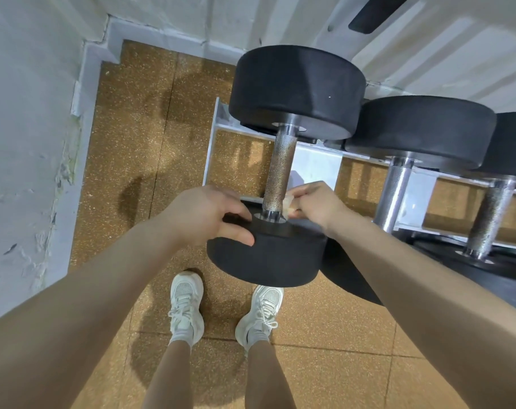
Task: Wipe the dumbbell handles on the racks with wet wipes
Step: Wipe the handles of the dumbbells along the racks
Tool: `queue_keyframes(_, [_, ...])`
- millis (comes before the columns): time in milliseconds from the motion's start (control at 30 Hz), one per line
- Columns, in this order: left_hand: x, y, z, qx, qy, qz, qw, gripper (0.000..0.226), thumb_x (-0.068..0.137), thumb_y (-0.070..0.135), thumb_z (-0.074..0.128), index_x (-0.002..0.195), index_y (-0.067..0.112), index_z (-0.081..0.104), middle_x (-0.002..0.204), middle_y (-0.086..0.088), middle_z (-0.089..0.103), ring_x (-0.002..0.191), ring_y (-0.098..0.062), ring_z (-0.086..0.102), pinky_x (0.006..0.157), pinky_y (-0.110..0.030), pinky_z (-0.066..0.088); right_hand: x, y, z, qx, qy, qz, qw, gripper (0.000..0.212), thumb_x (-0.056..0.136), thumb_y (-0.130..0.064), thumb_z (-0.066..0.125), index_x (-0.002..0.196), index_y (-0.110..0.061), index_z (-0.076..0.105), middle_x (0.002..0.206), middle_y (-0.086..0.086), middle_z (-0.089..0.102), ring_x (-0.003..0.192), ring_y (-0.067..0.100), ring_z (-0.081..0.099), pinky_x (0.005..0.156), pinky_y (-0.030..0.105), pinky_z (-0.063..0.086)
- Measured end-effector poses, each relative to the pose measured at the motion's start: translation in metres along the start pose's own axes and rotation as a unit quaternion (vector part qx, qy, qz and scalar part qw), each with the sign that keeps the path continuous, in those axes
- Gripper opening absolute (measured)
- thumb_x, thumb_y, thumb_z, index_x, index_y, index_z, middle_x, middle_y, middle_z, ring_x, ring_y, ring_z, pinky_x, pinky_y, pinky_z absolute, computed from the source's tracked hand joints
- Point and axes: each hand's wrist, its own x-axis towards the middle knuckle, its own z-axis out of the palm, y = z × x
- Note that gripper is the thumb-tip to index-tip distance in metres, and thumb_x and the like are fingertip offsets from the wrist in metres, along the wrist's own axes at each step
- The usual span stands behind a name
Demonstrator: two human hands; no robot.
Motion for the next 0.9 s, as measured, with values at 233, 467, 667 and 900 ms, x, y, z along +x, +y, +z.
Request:
queue_keyframes(233, [-0.002, -0.001, 0.003, -0.023, 0.016, 0.004, 1.0, 0.083, 0.052, 0.079, 0.039, 0.107, 0.025, 0.068, 0.101, 0.011, 0.062, 0.097, -0.013, 0.058, 0.083, -0.036, 0.048, 0.01, 0.0, -0.01, 0.189, -0.119, 0.086, 0.971, 0.026, 0.089, 0.002, 0.053, 0.115, 0.003, 0.054, 0.099, 0.01, 0.058, 0.088, 0.016, 0.057, 0.077, 0.019, 0.055])
queue_keyframes(467, [-0.003, -0.002, 0.005, -0.023, 0.02, 0.001, 1.0, 0.072, 0.058, 0.072, 0.055, 0.109, 0.023, 0.068, 0.106, 0.008, 0.064, 0.101, -0.013, 0.058, 0.083, -0.033, 0.048, 0.009, -0.019, -0.022, 0.163, 0.021, 0.032, 0.986, 0.014, 0.086, 0.01, 0.055, 0.084, -0.004, 0.053, 0.08, 0.009, 0.055, 0.067, 0.012, 0.059, 0.055, 0.011, 0.052])
queue_keyframes(667, [-0.004, -0.001, 0.006, -0.025, 0.026, 0.002, 0.999, 0.069, 0.063, 0.07, 0.059, 0.11, 0.021, 0.068, 0.107, 0.006, 0.064, 0.103, -0.014, 0.058, 0.085, -0.036, 0.048, 0.022, -0.049, -0.018, 0.238, 0.103, -0.012, 0.966, 0.01, 0.091, -0.002, 0.054, 0.086, -0.01, 0.051, 0.074, 0.005, 0.055, 0.05, 0.006, 0.056, 0.049, 0.013, 0.049])
queue_keyframes(900, [-0.005, -0.002, 0.006, -0.026, 0.036, 0.011, 0.999, 0.083, 0.053, 0.079, 0.037, 0.107, 0.024, 0.069, 0.105, 0.009, 0.064, 0.1, -0.012, 0.059, 0.082, -0.038, 0.05, -0.002, 0.0, -0.004, -0.074, 0.033, 0.034, 0.996, 0.006, 0.08, 0.002, 0.066, 0.076, -0.001, 0.064, 0.075, 0.013, 0.061, 0.058, 0.013, 0.058, 0.061, 0.019, 0.049])
